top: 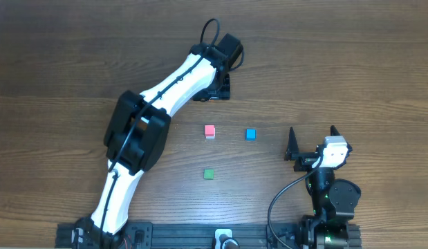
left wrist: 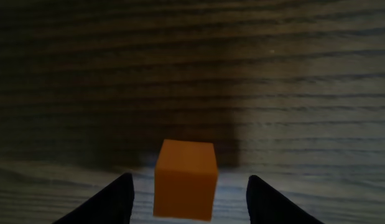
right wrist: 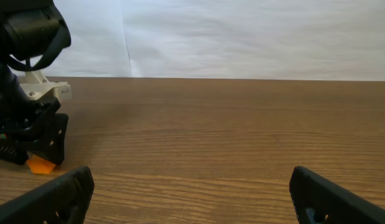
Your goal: Stack Cubes
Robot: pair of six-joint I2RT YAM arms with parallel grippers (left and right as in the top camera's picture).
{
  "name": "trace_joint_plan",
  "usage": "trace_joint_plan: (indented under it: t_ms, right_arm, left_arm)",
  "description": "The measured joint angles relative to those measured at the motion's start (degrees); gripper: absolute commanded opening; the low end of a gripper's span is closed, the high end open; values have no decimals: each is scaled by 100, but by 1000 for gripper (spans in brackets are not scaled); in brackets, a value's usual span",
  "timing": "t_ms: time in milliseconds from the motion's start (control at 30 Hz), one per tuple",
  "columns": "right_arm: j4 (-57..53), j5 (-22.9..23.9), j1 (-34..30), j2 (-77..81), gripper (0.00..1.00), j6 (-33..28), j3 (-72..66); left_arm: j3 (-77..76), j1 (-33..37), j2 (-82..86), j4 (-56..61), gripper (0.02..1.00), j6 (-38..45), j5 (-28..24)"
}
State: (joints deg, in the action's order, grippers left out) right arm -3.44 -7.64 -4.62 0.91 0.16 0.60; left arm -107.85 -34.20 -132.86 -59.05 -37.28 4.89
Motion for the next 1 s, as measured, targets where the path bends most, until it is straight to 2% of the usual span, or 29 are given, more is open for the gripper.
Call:
trace_joint_plan:
  t_ms: [233,533,1000]
  right_arm:
    - [0,0,0,0,991,4,0]
    - [0,0,0,0,993,0,0]
    - [0,0,0,0,993,2,0]
  left_arm:
    - [0,48,-55,-13,417,22,-37]
    - [0,52,-68,-33,297,22,-57]
    - [0,50,-52,-181,189,20,-146]
